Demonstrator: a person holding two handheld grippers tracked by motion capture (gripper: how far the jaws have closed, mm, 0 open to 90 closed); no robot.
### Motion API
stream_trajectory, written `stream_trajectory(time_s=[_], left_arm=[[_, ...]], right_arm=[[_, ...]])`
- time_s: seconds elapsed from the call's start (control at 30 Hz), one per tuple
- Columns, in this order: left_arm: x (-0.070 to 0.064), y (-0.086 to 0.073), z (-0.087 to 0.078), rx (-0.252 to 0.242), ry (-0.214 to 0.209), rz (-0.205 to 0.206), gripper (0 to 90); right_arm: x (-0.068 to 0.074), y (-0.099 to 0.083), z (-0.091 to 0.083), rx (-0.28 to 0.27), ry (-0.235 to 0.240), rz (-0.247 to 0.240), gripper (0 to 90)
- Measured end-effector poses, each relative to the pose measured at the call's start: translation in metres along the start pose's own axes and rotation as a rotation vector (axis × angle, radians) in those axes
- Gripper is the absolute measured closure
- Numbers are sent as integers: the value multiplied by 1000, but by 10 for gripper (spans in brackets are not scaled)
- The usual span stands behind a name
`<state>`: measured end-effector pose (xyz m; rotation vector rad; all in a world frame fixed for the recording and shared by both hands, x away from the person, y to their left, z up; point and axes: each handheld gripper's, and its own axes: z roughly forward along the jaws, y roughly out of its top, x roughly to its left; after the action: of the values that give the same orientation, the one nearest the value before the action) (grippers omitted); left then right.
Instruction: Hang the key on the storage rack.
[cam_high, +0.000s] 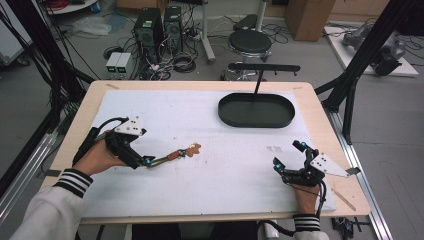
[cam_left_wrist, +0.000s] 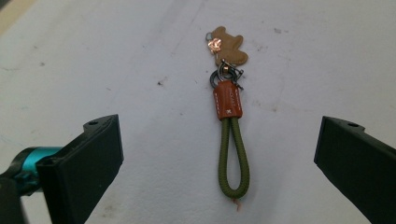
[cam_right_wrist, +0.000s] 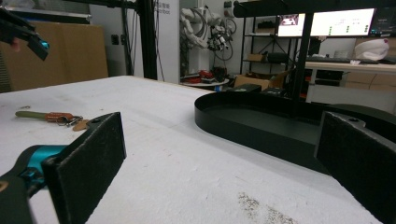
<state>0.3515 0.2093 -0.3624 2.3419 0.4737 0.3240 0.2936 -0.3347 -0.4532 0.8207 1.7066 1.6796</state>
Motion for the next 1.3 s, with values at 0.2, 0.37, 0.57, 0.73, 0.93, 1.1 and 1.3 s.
stream_trajectory(time_s=[0.2, 0.37, 0.57, 0.73, 0.93, 1.1, 1.3], left_arm=[[5, 8, 13, 78, -20, 3, 18], [6, 12, 22, 140, -26, 21, 30], [5, 13, 31, 186, -42, 24, 30], [4, 12, 42, 247, -48, 26, 38], [3, 11, 50, 300, -60, 19, 123], [1, 16, 59, 337, -78, 10, 145], [1, 16, 65, 391, -88, 9, 214]], right_arm=[[0, 0, 0, -2, -2, 1, 10], [0, 0, 0, -3, -1, 3, 10], [0, 0, 0, -2, -1, 5, 10], [0, 0, 0, -6, 0, 4, 10], [0, 0, 0, -6, 1, 5, 10], [0, 0, -1, -6, 1, 6, 10], [0, 0, -1, -6, 0, 5, 10]])
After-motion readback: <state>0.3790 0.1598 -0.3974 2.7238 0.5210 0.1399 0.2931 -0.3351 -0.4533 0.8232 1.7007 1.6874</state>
